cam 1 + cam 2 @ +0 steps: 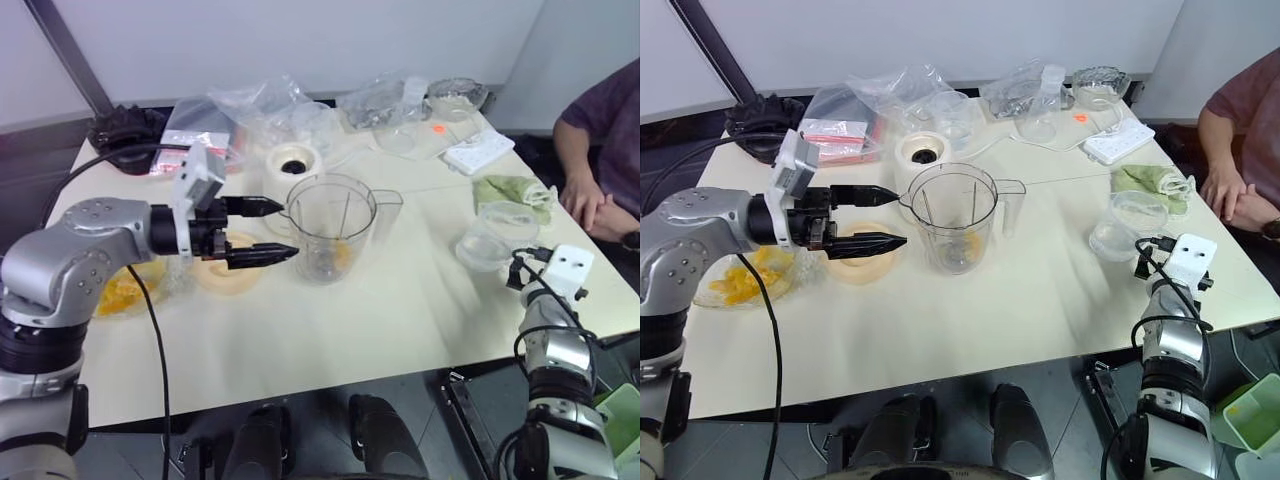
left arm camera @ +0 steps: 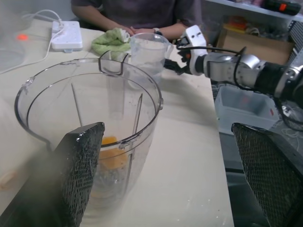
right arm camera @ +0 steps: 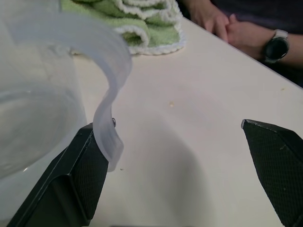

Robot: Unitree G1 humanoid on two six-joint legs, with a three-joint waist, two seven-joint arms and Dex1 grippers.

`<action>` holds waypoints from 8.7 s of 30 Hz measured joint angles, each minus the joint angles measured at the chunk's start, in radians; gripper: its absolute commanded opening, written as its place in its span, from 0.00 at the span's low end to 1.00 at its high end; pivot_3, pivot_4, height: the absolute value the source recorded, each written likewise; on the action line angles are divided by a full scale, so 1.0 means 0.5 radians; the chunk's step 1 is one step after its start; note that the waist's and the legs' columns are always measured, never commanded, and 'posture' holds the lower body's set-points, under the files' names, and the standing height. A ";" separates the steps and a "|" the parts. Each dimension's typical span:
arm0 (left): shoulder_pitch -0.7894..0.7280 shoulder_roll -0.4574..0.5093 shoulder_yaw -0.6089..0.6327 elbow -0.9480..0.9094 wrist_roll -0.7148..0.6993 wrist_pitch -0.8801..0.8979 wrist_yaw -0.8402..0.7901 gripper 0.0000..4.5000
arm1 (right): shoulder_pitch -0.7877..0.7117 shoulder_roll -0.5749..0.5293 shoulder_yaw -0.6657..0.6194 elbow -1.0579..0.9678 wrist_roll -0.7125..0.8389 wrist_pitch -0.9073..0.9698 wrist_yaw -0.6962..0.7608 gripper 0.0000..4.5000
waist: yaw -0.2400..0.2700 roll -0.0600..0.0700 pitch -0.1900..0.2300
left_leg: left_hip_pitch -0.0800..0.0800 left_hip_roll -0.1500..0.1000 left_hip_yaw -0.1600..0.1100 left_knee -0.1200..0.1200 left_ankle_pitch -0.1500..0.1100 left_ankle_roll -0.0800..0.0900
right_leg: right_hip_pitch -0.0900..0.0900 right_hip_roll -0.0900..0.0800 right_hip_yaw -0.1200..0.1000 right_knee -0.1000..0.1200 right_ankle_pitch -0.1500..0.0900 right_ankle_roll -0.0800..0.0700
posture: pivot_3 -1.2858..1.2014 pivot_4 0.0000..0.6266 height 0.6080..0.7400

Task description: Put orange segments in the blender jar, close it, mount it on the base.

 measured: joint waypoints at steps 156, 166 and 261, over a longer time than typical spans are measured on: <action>-2.060 -1.292 -0.952 3.065 2.094 -1.672 -1.199 0.05 | 0.149 0.237 0.872 -0.989 0.007 0.009 0.777 0.21 | 0.121 -0.013 -0.023 | -0.032 0.017 -0.007 0.041 -0.018 0.029 | 0.003 -0.001 -0.036 -0.006 -0.002 -0.003 | 0.52 0.24 1.00; -1.917 -1.271 -0.881 2.904 2.089 -1.481 -1.090 0.05 | 0.161 0.301 0.893 -1.013 -0.049 0.074 0.674 0.21 | 0.121 0.003 -0.047 | -0.028 0.017 -0.007 0.041 -0.018 0.029 | 0.007 -0.002 -0.036 -0.006 -0.002 -0.003 | 0.52 0.24 1.00; 0.410 -0.499 0.343 -0.350 0.723 0.110 0.740 0.83 | -2.025 0.267 0.574 0.482 0.155 0.664 0.643 0.21 | 0.019 0.012 -0.028 | -0.058 0.002 0.004 0.003 -0.011 0.017 | -0.031 -0.031 -0.037 -0.004 -0.006 0.021 | 0.52 0.24 1.00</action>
